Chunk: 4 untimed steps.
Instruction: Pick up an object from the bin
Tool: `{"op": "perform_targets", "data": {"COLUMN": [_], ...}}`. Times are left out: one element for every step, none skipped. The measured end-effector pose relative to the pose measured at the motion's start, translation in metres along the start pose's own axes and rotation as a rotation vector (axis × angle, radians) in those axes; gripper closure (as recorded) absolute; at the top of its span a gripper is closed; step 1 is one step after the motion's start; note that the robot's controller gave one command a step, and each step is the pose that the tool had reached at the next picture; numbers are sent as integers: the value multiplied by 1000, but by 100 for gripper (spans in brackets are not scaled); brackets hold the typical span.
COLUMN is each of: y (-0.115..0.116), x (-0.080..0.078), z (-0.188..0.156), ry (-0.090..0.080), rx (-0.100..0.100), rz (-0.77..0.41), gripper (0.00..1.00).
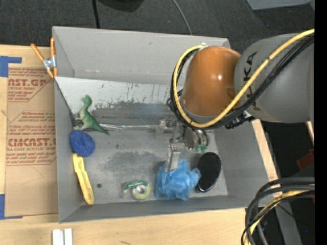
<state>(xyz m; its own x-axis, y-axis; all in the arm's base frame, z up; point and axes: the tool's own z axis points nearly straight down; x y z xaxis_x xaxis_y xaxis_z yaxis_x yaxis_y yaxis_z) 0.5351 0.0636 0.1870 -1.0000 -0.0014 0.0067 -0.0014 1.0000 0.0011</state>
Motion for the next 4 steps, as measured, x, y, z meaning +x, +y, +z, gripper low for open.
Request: {"op": "perform_targets", "data": {"y": [0,6,-28,-60], "x": [0,-10,15,12], "z": [-2,32,52,48], "ry": [-1,-14,-2,-9], "rx": [0,0,-2,0], "rz": [0,-47,-77,-10], "gripper": [0,0,0,0]}}
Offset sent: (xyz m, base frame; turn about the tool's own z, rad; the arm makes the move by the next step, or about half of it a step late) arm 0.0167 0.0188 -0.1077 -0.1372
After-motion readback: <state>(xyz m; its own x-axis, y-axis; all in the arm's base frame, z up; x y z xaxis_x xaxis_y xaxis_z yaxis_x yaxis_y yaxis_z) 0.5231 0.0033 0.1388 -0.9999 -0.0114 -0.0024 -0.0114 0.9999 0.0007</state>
